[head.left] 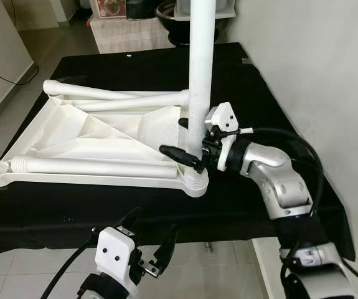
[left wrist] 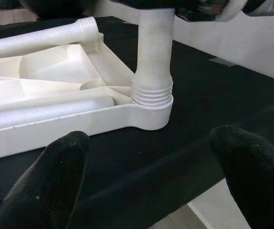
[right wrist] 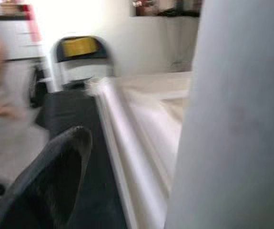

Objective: Building children table

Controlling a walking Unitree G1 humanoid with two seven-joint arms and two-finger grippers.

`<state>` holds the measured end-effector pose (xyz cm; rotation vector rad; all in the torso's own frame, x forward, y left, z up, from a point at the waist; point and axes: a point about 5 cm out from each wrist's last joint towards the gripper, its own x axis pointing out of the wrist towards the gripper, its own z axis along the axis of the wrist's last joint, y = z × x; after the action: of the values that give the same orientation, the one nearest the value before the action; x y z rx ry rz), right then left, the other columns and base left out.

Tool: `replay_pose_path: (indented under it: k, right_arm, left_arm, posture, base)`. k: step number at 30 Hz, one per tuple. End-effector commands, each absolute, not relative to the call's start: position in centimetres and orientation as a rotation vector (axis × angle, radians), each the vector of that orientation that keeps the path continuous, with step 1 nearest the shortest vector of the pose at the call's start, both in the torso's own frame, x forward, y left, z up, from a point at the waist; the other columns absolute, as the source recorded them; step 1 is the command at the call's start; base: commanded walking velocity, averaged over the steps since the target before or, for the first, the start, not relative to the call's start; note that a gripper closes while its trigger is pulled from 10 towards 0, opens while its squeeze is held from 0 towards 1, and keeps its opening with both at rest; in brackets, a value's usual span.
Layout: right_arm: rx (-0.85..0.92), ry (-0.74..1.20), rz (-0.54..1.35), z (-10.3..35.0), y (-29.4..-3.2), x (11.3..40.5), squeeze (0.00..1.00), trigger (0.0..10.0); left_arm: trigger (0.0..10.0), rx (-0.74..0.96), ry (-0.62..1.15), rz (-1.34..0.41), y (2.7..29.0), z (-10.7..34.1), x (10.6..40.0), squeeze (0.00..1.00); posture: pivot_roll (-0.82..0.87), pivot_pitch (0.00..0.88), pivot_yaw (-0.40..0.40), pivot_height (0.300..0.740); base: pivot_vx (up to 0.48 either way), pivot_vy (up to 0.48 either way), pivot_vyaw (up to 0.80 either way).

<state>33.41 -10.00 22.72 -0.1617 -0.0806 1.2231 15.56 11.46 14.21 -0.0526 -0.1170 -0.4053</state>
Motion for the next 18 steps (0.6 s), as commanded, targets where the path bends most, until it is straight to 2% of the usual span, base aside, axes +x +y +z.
replay_pose_path:
  k: [1, 6, 14, 15, 16, 18]
  right_arm:
    - [-0.16, -0.103, 1.344, 23.0, -9.2, 33.1, 0.0, 10.0]
    - [-0.132, -0.105, 1.361, 24.2, -9.0, 35.5, 0.0, 10.0]
    - [-0.138, -0.063, 1.513, 24.6, -8.6, 35.8, 0.0, 10.0]
    - [-0.142, -0.055, 1.54, 24.7, -8.7, 35.8, 0.0, 4.0]
    - [-0.137, -0.05, 1.559, 24.9, -8.8, 35.8, 0.0, 0.0]
    - [-0.137, -0.051, 1.578, 25.2, -9.0, 36.1, 0.0, 0.0]
  left_arm:
    - [10.0, -0.059, -0.119, -0.405, 11.4, 14.4, 15.3, 0.0]
    - [10.0, -0.062, -0.115, -0.405, 11.3, 14.6, 14.8, 0.0]
    - [10.0, -0.065, -0.112, -0.409, 11.2, 15.0, 14.3, 0.0]
    - [10.0, -0.066, -0.112, -0.41, 11.2, 15.0, 14.2, 0.0]
    - [10.0, -0.067, -0.111, -0.41, 11.2, 15.1, 14.1, 0.0]
    - [10.0, -0.068, -0.11, -0.409, 11.1, 15.1, 14.1, 0.0]
  posture:
    - [0.02, 0.168, 0.013, 0.74]
    - [0.06, 0.191, 0.011, 0.74]
    - [0.08, 0.211, 0.01, 0.74]
    - [0.08, 0.218, 0.006, 0.74]
    - [0.08, 0.218, 0.006, 0.74]
    - [0.08, 0.222, 0.003, 0.74]
  base:
    - [0.0, 0.0, 0.0]
    - [0.0, 0.0, 0.0]
    - [0.0, 0.0, 0.0]
    - [0.0, 0.0, 0.0]
    - [0.0, 0.0, 0.0]
    - [0.0, 0.0, 0.0]
